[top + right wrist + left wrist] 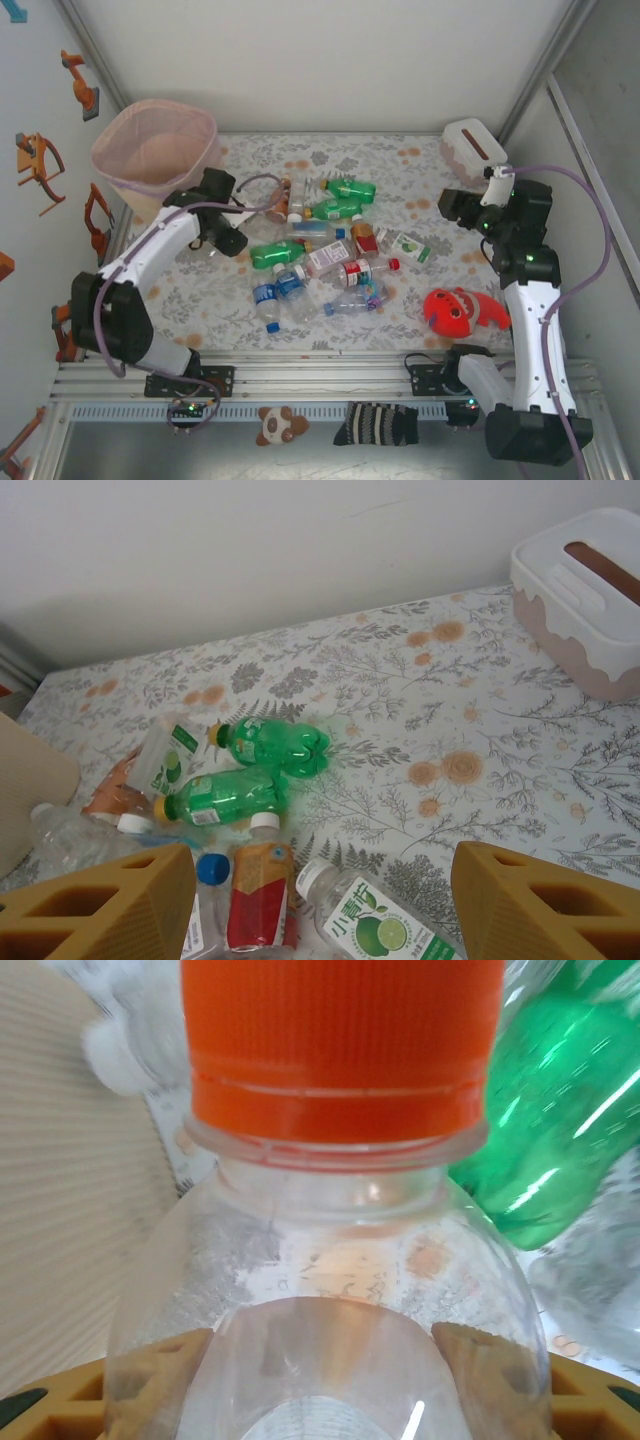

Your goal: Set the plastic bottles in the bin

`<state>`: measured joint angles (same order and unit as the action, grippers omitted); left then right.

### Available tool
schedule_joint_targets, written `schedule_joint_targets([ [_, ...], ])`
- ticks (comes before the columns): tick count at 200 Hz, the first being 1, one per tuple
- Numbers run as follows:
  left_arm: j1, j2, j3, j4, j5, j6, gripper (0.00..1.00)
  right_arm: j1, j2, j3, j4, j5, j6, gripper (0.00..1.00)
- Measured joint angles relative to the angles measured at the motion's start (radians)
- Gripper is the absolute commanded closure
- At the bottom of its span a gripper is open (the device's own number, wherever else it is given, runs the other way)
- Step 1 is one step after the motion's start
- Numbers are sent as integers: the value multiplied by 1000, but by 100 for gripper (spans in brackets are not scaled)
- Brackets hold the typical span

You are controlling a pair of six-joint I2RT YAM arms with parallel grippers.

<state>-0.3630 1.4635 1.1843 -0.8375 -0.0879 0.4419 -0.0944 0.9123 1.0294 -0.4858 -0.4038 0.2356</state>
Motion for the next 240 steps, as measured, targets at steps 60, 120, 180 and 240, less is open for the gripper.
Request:
schedule_joint_targets([
  [60,0,-178,192,-4,135,-53,48,0,-3,17,-8,0,1,33],
  [120,0,-229,402,38,137,-143,47,0,-6,44,-8,-4,4,32],
  [180,61,-104,639,43,-6,-178,47,0,-6,47,-8,-4,4,32],
  [240,249,151,837,-40,-12,-217,49,0,-6,47,-8,-4,4,32],
])
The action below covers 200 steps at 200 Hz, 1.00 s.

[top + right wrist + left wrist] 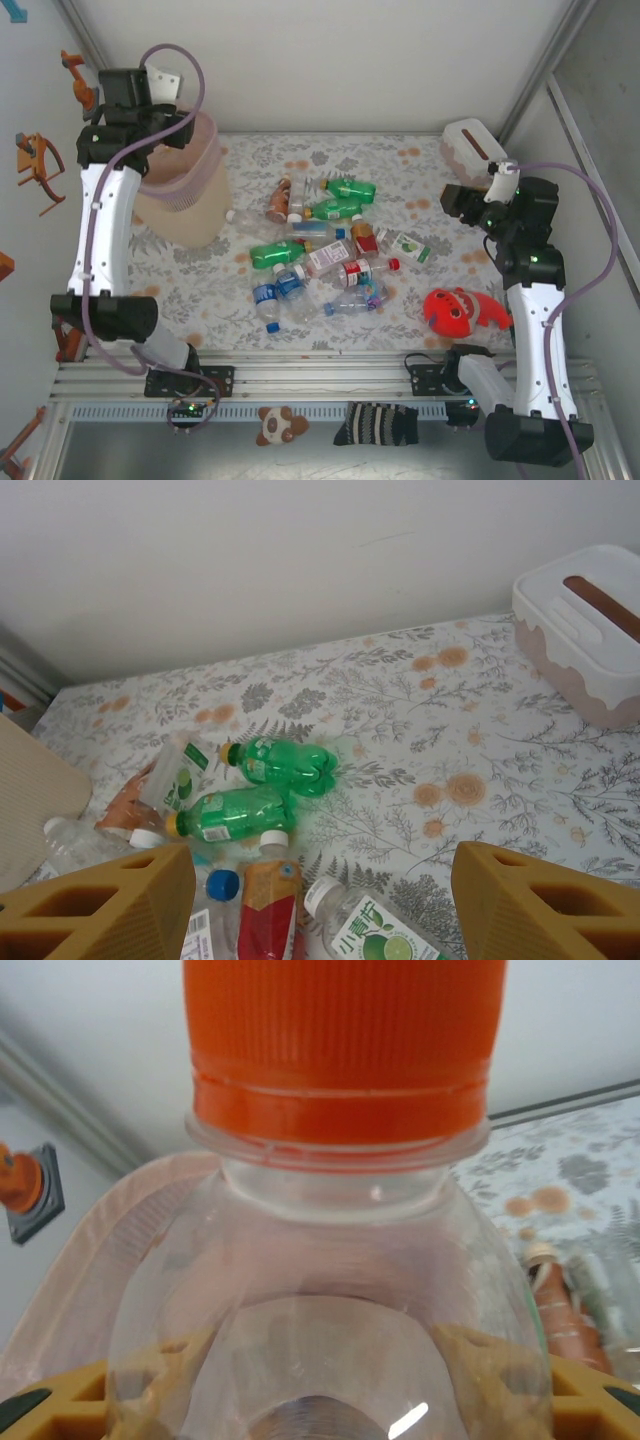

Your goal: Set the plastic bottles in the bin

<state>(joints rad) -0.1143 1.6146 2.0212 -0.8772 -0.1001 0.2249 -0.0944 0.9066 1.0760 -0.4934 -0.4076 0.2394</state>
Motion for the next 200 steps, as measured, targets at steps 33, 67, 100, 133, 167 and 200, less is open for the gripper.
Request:
schedule_joint_targets([
  [33,80,124,47,-33,-1,-6,50,0,0,0,0,0,0,32],
  [67,130,226,54,-51,-15,-3,51,0,0,0,0,1,0,32],
  [100,172,289,45,-71,-40,8,51,0,1,0,0,4,-1,32],
  [133,217,296,-6,-77,-63,10,51,0,8,0,0,4,-4,32],
  [167,232,296,-100,-79,-69,10,51,0,18,-1,4,4,-4,32],
  [200,228,297,-193,-76,-66,8,51,0,23,-5,5,4,-4,32],
])
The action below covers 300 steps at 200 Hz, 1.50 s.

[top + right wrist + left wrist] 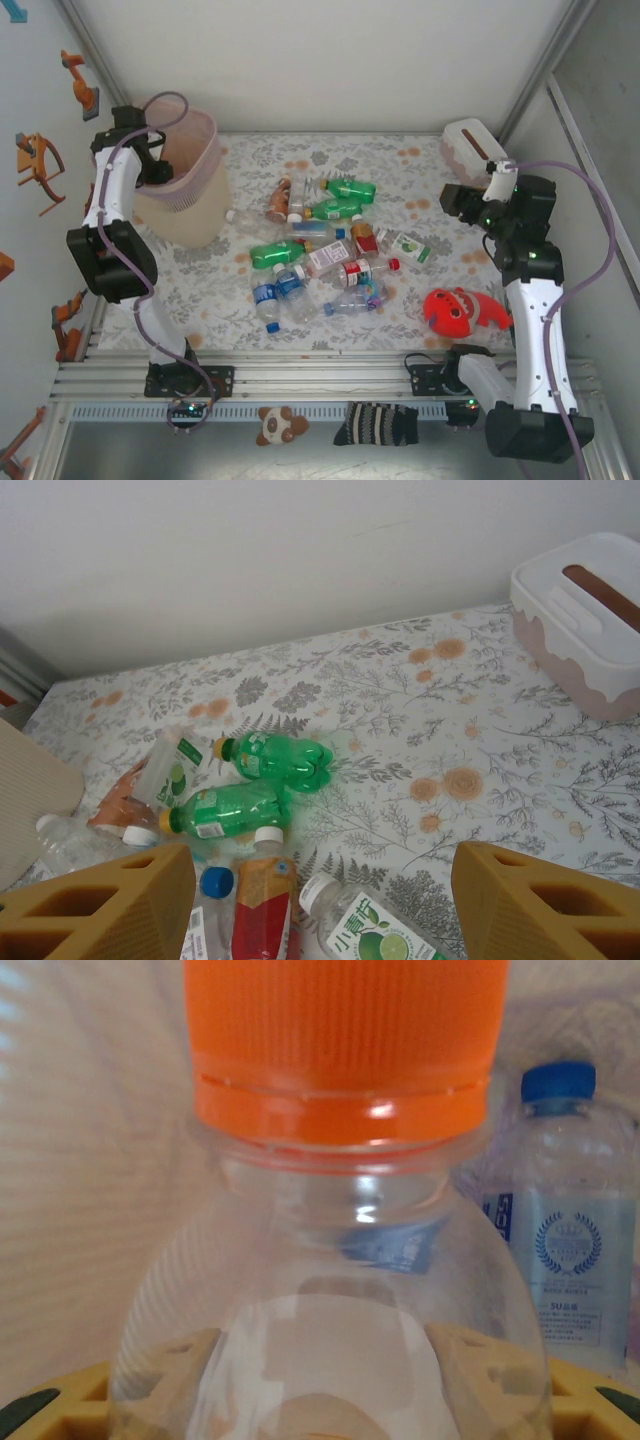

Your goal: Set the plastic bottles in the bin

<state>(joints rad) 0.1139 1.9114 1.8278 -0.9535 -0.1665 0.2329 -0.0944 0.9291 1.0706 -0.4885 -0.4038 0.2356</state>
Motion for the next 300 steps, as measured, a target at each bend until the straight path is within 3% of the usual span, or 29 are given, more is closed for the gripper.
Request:
schedule_joint_targets([
  [62,-3,11,-103,-3,-6,-23,47,0,13,-8,6,0,0,32],
  [103,-3,13,-121,-6,-2,-48,33,0,13,-8,6,0,0,32],
  [157,-3,7,-120,-6,14,-76,22,0,13,-8,6,0,0,32],
  [214,-3,-47,-94,-5,78,-113,22,0,13,-8,6,0,0,32],
  [300,-3,-261,-48,-5,219,-180,24,2,13,-8,6,-35,6,33],
])
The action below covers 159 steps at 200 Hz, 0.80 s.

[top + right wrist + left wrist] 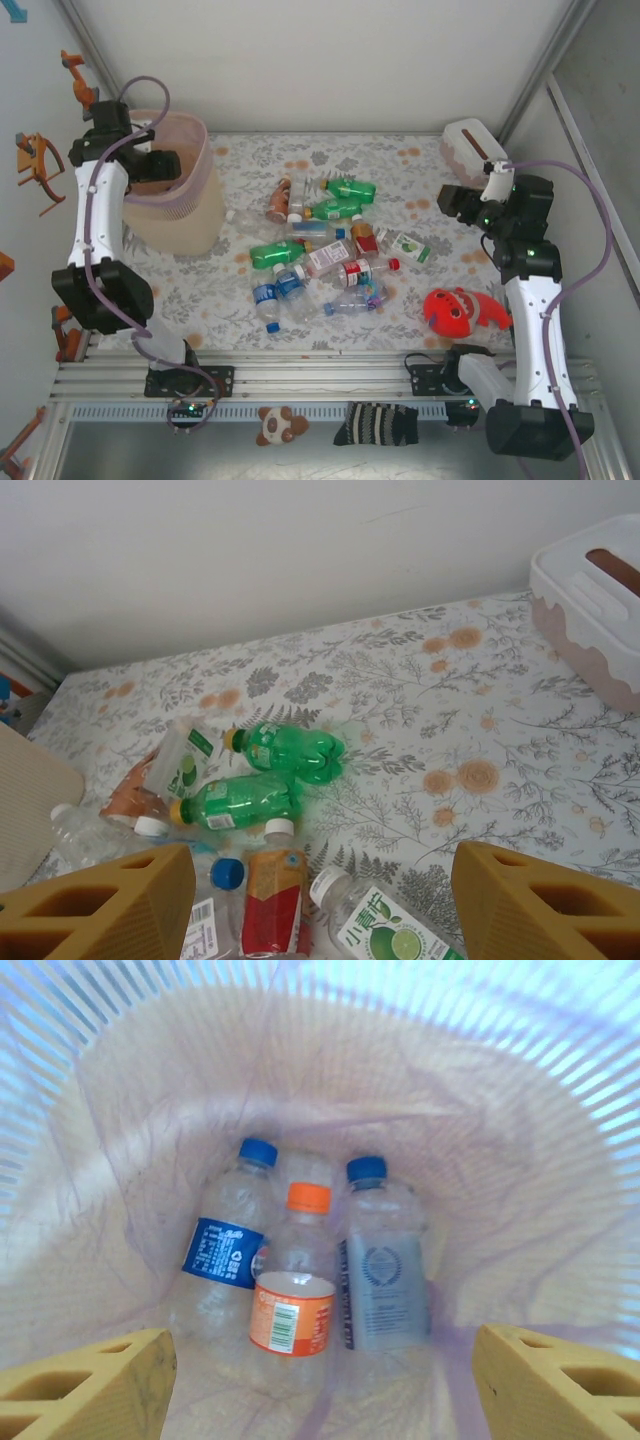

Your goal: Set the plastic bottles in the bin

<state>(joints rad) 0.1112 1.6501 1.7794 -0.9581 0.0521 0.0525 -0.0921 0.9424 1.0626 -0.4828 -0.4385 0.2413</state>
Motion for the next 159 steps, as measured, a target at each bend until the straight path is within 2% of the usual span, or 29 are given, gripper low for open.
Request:
schedule_joint_targets([
  [52,0,-124,1,4,126,-72,25,15,0,3,-11,-18,7,33],
  [88,-29,-216,-5,15,167,-122,26,26,0,3,-32,-19,13,33],
  [115,-101,-282,-24,26,167,-156,26,31,-2,3,-37,-19,15,33],
  [159,-299,-345,-86,35,114,-201,27,35,-2,3,-38,-18,21,33],
])
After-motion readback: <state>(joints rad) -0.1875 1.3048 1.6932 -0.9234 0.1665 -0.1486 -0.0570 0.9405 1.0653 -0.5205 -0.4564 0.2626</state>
